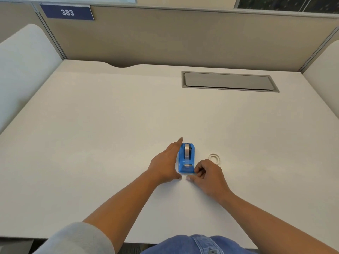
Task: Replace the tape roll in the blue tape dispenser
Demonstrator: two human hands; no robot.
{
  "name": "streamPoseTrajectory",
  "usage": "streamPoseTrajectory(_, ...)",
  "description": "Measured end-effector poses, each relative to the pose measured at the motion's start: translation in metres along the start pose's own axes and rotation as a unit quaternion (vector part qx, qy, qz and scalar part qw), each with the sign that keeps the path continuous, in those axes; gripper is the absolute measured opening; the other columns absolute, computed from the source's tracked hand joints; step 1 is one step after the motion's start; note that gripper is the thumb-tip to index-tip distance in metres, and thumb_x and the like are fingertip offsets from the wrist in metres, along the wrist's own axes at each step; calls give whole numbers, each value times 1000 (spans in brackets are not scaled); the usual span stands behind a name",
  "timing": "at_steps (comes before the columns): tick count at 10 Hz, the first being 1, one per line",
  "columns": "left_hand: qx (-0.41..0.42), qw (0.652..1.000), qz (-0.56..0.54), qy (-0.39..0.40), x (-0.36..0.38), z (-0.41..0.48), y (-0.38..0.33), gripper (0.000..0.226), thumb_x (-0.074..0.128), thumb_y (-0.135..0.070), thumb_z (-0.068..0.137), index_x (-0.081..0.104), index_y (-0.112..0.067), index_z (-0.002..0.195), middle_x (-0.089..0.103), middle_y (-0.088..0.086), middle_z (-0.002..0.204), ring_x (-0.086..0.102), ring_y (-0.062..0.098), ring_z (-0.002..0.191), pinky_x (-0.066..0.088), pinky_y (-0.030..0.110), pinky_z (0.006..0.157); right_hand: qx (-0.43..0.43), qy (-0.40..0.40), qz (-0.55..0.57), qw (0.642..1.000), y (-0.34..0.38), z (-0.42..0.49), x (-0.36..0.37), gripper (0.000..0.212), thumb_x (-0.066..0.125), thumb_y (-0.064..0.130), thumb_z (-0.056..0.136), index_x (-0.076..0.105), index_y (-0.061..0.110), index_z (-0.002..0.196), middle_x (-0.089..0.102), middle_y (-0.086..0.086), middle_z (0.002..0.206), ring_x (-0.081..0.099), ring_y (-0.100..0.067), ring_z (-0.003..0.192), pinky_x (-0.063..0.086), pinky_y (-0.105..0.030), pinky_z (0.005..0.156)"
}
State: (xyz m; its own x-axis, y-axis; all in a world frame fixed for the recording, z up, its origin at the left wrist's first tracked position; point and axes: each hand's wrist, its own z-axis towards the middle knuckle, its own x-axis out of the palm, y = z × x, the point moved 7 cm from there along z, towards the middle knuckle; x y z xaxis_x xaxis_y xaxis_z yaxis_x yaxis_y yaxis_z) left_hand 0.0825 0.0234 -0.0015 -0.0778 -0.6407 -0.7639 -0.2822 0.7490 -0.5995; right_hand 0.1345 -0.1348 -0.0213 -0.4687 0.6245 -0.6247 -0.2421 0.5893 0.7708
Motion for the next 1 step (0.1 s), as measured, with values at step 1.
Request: streamPoseTrajectory(1,-31,999,0,-12,5,-15,9,126,86,-30,62,-5,-40,150,21,-17,156,53,13,121,54,36,88,-44,-10,4,999,-1,-15,0,29,84,22,72,57,20,81,59,6,79,52,-6,66,45,-16,61)
